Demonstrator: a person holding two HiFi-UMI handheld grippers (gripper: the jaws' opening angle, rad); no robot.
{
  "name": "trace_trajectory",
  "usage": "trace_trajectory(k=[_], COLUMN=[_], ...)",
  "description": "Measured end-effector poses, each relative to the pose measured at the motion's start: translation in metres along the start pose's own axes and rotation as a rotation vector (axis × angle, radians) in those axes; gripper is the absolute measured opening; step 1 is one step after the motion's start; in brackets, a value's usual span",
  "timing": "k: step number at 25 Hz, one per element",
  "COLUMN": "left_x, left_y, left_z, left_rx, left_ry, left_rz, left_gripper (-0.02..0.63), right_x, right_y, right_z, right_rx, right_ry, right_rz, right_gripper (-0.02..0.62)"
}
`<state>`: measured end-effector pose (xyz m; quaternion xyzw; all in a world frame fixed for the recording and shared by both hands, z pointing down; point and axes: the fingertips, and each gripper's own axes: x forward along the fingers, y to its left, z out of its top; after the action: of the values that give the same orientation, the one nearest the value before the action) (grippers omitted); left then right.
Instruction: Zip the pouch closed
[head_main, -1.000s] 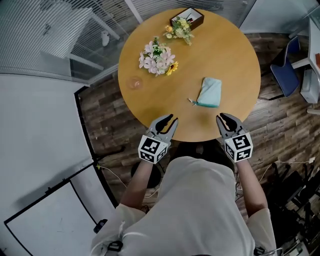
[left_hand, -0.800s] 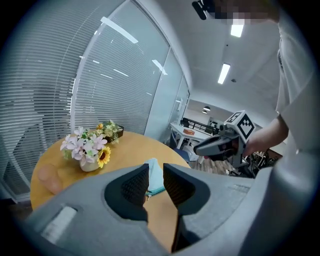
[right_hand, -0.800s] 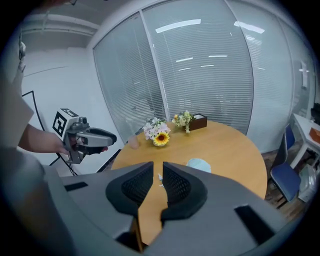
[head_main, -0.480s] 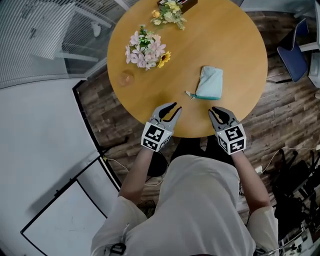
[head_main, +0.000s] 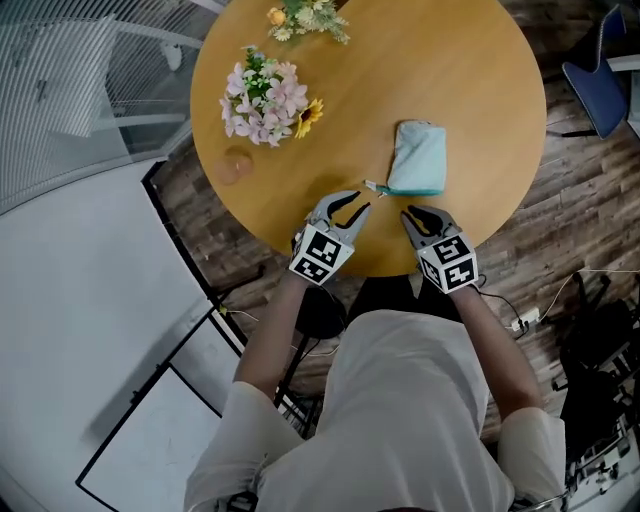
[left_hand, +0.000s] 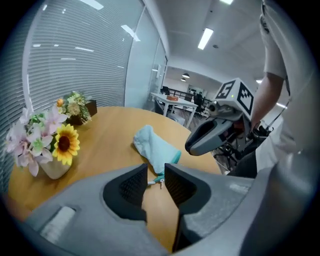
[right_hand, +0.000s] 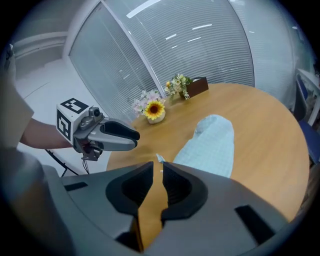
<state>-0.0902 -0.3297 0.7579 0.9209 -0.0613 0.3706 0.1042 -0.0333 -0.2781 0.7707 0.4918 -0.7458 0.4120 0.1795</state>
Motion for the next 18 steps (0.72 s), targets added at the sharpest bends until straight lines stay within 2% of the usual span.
trace_trajectory(k=[11, 18], left_x=[0.062, 0.081], left_y=[0.015, 0.014], left_z=[-0.053, -0.067], left_rx=[0.279, 0.409], left_ry=[0.229, 0.296], left_rz=[-0.136, -0.195], left_gripper=[0.114, 0.107], right_x=[0.048, 0.063], right_y=[-0.011, -0.016], right_z=[-0.034, -0.045], right_rx=[0.105, 0.163], right_ry=[0.071, 0.084], right_rz=[0.033, 0.05], right_gripper=[0.057, 0.057])
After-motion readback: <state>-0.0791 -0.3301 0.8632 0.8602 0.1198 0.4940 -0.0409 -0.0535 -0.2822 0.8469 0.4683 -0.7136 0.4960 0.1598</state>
